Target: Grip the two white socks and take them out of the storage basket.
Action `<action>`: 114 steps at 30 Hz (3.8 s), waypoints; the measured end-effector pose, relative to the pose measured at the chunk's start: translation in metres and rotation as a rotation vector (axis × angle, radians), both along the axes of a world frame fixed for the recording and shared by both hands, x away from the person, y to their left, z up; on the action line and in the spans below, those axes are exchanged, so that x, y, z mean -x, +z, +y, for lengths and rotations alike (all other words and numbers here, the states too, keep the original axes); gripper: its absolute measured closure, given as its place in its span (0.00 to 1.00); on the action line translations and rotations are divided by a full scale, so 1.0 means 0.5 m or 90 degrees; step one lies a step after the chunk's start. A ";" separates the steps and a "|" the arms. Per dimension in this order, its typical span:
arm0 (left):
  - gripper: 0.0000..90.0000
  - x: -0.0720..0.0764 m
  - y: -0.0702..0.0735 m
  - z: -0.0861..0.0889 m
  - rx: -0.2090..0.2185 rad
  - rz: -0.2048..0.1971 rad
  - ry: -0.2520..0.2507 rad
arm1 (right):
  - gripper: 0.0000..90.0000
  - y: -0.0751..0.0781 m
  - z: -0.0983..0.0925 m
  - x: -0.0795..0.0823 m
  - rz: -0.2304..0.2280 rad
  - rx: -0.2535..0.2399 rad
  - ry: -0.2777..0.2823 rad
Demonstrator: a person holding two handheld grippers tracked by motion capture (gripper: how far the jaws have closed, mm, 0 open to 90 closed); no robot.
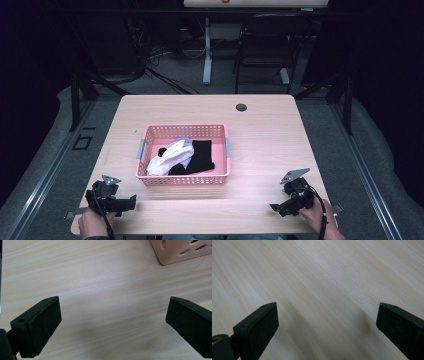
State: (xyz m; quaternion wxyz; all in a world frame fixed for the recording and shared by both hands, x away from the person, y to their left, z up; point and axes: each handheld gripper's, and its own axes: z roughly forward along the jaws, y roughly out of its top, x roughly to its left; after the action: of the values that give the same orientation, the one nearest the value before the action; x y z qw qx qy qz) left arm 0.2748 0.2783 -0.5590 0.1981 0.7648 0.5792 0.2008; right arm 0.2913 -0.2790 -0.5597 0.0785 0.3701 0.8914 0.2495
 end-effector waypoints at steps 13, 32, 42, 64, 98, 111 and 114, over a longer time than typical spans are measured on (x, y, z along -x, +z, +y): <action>0.00 -0.006 0.008 -0.005 0.001 0.000 -0.004 | 0.04 0.001 -0.005 0.006 -0.001 0.000 -0.007; 0.00 -0.013 0.083 -0.034 0.023 -0.025 -0.057 | 0.04 -0.005 -0.006 0.006 0.007 0.002 -0.012; 0.00 -0.032 0.117 -0.040 0.065 -0.034 -0.091 | 0.04 -0.007 -0.005 0.007 0.014 0.008 -0.016; 0.00 -0.127 0.202 -0.133 0.039 -0.037 -0.190 | 0.05 -0.007 -0.005 0.008 0.012 0.027 -0.009; 0.82 -0.246 0.125 -0.245 -0.080 0.144 -0.237 | 0.06 -0.010 -0.005 0.008 0.015 0.040 -0.010; 0.95 -0.235 0.148 -0.252 -0.072 0.124 -0.258 | 0.06 -0.010 -0.005 0.008 0.019 0.042 -0.010; 0.95 -0.233 0.161 -0.255 -0.075 0.117 -0.262 | 0.06 -0.010 -0.004 0.008 0.019 0.039 -0.010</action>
State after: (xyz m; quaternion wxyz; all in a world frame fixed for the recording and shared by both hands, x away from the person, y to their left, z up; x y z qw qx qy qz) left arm 0.3913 0.1509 -0.4785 0.1363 0.8922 0.4138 0.1189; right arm 0.2873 -0.2812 -0.5648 0.0785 0.3781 0.8967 0.2162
